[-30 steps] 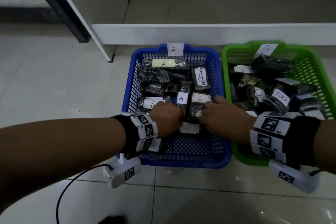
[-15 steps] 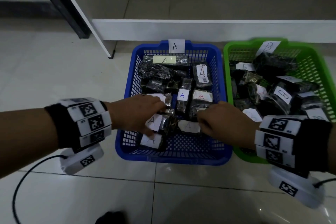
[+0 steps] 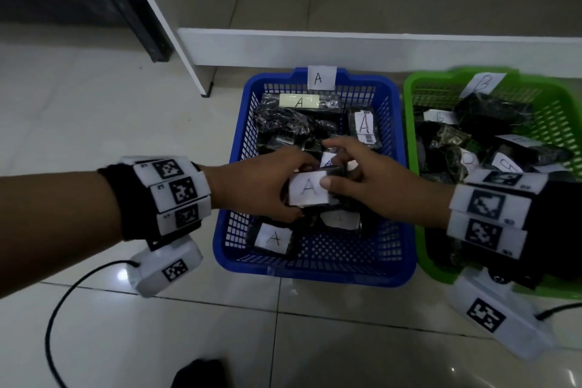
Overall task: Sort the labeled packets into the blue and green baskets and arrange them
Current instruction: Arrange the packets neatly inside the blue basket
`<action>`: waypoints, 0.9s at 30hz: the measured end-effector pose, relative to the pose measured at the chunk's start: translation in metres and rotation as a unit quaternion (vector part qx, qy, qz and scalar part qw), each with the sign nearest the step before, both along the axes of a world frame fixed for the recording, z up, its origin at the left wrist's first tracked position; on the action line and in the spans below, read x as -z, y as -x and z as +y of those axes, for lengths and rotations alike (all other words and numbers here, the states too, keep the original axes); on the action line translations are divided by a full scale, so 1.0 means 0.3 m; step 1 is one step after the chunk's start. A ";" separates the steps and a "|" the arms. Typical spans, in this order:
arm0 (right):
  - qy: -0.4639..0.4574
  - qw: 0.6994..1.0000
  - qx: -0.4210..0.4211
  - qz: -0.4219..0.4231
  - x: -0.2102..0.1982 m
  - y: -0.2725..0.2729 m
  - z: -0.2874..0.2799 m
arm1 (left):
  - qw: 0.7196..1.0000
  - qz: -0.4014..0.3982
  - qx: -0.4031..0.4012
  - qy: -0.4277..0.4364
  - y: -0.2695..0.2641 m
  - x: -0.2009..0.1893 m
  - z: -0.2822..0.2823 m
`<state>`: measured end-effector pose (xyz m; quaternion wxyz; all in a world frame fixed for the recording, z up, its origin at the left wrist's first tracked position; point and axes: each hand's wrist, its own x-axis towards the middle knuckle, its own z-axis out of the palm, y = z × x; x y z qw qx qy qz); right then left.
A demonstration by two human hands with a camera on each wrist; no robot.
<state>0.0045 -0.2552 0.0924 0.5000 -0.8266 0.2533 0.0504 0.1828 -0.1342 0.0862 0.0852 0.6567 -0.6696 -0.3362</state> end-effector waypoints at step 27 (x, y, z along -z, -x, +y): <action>0.312 0.910 -0.199 0.186 0.123 0.121 0.060 | 0.991 -0.114 -0.041 -0.064 -0.119 0.078 0.004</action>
